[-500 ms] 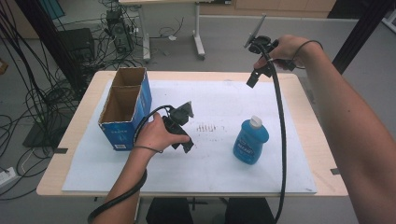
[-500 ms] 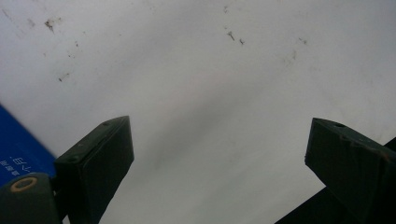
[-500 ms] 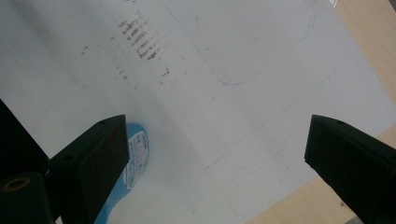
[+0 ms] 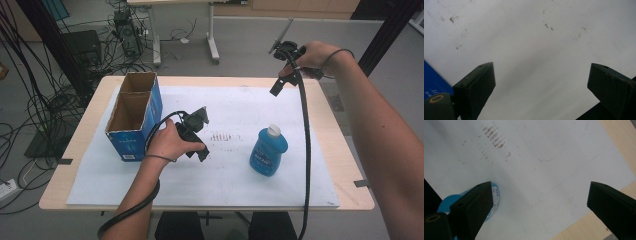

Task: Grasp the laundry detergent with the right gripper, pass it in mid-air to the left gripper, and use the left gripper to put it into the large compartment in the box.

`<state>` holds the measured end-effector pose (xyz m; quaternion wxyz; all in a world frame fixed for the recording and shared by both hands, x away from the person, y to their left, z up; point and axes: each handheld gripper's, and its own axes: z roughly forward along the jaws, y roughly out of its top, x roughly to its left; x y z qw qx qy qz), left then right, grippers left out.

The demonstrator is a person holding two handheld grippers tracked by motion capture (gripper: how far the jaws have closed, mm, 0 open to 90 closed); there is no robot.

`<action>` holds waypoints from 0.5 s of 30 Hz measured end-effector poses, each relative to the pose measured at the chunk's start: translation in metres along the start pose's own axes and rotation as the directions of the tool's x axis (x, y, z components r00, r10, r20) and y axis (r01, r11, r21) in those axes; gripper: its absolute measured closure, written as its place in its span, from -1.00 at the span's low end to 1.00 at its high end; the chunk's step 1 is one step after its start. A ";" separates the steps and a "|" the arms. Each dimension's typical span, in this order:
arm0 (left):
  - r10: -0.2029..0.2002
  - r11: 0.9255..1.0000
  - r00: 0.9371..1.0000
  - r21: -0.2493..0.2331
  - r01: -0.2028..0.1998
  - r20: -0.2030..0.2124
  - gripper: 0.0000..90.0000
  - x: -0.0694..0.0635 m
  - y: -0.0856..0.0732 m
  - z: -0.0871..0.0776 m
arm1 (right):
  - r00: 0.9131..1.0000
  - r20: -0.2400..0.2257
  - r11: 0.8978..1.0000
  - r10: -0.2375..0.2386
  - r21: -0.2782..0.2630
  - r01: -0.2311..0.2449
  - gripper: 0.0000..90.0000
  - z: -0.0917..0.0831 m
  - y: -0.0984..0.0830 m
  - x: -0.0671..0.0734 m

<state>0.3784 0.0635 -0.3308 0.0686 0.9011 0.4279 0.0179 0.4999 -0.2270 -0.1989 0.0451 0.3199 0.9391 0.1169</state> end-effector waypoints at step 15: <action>0.002 1.000 1.000 0.013 -0.003 0.010 -0.82 -0.001 -0.002 0.001 | 0.999 0.024 0.999 0.041 0.002 -0.041 -0.87 -0.004 -0.049 -0.008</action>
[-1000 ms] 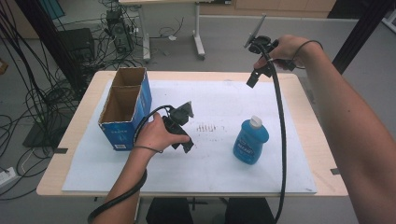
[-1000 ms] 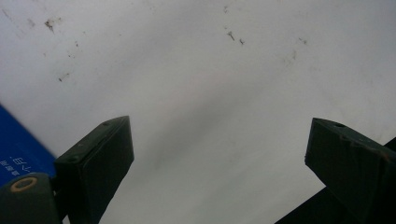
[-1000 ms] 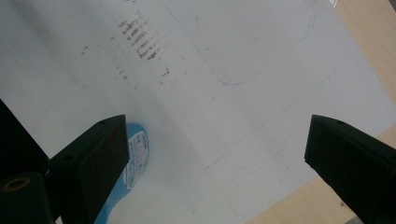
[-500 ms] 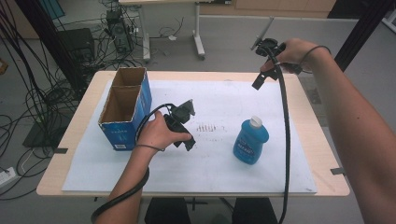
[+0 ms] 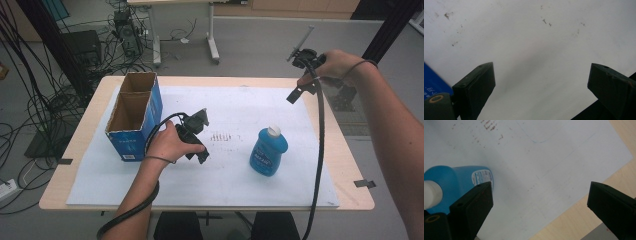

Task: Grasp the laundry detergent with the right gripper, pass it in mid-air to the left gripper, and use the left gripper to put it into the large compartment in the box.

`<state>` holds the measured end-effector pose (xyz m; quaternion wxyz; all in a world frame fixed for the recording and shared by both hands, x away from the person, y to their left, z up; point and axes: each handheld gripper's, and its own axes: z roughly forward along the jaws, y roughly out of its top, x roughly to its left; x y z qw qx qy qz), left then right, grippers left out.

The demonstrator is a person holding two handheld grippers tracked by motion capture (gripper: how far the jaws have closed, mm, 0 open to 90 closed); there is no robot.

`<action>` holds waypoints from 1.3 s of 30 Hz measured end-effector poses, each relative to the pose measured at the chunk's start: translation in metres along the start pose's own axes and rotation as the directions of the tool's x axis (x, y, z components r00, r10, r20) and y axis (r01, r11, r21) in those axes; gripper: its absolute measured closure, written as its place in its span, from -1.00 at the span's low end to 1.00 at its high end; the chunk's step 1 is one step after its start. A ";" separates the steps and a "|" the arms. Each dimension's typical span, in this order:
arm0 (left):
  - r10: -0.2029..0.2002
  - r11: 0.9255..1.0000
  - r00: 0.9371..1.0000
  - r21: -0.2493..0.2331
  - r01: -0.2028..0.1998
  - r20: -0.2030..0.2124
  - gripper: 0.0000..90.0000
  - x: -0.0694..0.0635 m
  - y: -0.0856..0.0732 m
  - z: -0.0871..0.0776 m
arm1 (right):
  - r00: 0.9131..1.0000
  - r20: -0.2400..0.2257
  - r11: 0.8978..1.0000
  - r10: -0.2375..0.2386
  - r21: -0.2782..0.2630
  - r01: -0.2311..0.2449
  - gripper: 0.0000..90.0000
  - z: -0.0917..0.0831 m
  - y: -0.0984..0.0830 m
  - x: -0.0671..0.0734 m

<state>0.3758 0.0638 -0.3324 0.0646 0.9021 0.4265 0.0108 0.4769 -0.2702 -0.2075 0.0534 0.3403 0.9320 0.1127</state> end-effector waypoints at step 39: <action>0.013 1.000 1.000 0.006 -0.013 0.005 -0.82 -0.010 0.000 0.004 | 0.998 0.038 0.999 0.043 0.010 -0.044 -0.88 0.014 -0.108 0.017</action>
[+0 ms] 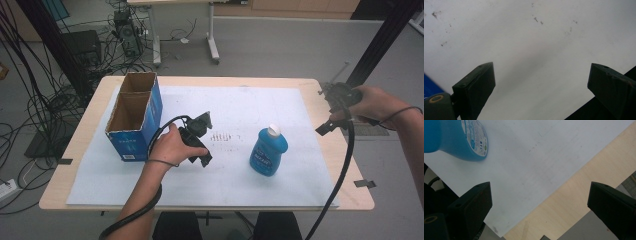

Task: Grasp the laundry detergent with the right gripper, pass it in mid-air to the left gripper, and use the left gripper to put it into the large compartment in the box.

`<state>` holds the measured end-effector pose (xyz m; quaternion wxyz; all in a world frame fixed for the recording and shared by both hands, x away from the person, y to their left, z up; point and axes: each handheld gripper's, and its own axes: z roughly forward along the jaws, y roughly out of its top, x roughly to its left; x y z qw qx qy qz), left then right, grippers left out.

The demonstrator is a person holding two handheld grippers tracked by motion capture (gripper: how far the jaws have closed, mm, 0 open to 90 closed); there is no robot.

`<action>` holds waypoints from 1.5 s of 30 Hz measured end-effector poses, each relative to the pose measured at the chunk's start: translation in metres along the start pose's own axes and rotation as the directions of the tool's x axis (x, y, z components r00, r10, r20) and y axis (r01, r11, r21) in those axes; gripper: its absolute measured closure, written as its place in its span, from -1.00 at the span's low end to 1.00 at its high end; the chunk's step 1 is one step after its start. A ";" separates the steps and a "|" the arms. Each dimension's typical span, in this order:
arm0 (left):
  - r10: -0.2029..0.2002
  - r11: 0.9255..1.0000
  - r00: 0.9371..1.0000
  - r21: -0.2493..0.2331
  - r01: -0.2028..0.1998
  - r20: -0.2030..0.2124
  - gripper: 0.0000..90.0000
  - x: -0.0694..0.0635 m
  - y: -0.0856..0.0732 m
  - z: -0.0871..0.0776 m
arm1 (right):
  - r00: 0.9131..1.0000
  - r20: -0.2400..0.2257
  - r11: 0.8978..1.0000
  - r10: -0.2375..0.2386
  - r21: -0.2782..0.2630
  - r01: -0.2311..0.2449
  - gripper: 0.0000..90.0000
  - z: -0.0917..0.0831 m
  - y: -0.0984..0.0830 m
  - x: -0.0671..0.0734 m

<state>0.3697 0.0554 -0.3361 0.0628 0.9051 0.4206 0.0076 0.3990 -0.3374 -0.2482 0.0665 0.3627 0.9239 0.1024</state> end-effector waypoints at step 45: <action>-0.013 1.000 1.000 0.005 0.013 0.014 -0.83 0.000 -0.005 0.004 | 0.999 -0.007 0.998 -0.034 -0.062 0.034 -0.92 0.035 -0.056 0.064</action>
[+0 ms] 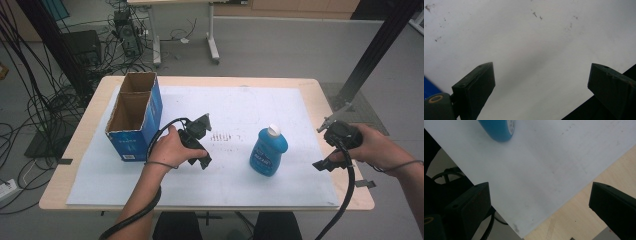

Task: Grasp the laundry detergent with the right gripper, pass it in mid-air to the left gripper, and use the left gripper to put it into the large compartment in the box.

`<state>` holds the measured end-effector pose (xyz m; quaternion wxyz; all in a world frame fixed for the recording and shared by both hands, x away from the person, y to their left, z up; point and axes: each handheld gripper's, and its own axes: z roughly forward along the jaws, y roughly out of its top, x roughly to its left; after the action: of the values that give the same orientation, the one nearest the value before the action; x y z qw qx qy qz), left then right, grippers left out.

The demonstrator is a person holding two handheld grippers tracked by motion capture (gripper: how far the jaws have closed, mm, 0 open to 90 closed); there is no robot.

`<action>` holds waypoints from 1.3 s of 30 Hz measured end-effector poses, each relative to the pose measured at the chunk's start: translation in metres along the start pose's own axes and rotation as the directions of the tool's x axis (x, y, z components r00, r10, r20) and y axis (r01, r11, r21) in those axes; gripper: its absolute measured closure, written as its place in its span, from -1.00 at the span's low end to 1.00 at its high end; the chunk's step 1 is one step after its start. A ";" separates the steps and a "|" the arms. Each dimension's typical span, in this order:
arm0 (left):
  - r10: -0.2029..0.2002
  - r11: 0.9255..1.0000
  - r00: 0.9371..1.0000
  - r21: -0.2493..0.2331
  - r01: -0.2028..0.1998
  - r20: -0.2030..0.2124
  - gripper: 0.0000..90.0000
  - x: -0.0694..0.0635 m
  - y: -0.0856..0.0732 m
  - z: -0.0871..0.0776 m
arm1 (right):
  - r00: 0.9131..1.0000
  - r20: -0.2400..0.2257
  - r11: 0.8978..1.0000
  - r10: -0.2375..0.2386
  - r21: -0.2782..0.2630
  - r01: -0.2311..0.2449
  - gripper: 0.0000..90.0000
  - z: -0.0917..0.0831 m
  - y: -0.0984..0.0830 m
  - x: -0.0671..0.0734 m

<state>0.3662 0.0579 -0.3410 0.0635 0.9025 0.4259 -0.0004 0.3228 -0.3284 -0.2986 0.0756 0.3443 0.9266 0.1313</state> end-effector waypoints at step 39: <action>-0.020 1.000 1.000 -0.005 0.020 -0.003 -0.82 0.002 -0.002 0.003 | 0.999 -0.013 0.987 0.037 -0.157 -0.039 -0.92 0.040 -0.022 0.030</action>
<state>0.3657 0.0606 -0.3440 0.0650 0.8980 0.4352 0.0014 0.2959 -0.3170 -0.3443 0.0950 0.3542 0.9070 0.2070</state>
